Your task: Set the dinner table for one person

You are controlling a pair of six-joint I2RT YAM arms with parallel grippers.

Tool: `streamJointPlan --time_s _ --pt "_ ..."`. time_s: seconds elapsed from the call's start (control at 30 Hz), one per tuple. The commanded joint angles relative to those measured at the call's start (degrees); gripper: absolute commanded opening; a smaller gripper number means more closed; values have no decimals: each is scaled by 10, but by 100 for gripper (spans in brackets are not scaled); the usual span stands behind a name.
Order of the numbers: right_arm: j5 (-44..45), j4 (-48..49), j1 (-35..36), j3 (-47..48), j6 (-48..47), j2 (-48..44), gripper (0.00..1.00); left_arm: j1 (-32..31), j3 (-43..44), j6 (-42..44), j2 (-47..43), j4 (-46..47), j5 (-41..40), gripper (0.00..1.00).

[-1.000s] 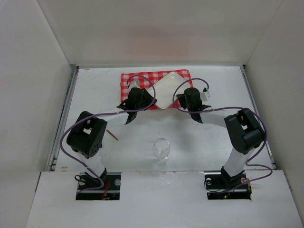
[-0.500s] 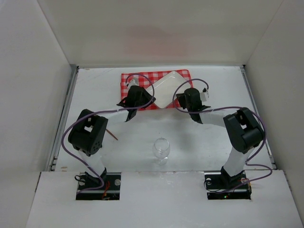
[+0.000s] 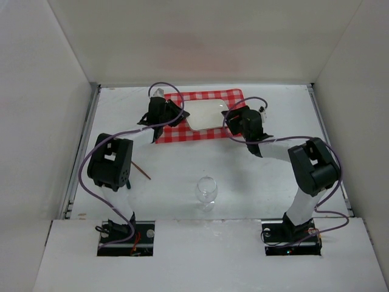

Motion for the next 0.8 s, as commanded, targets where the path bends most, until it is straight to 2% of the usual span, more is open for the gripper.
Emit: streamJointPlan --time_s 0.0,0.17,0.33,0.47,0.63,0.7,0.77 --pt "-39 66 -30 4 -31 -22 61 14 60 -16 0 89 86 0" --pt "-67 43 -54 16 -52 -8 61 39 94 -18 38 83 105 0" --pt "-71 -28 -58 64 -109 10 53 63 133 -22 67 72 135 0" --pt "-64 -105 -58 98 -127 25 40 77 157 -14 97 49 143 0" --pt "-62 -131 -68 80 -127 26 24 96 157 -8 126 47 138 0" --pt "-50 -132 -69 60 -133 13 24 103 154 -5 137 47 136 0" --pt "-36 -132 -70 41 -144 1 29 108 151 -4 147 50 134 0"
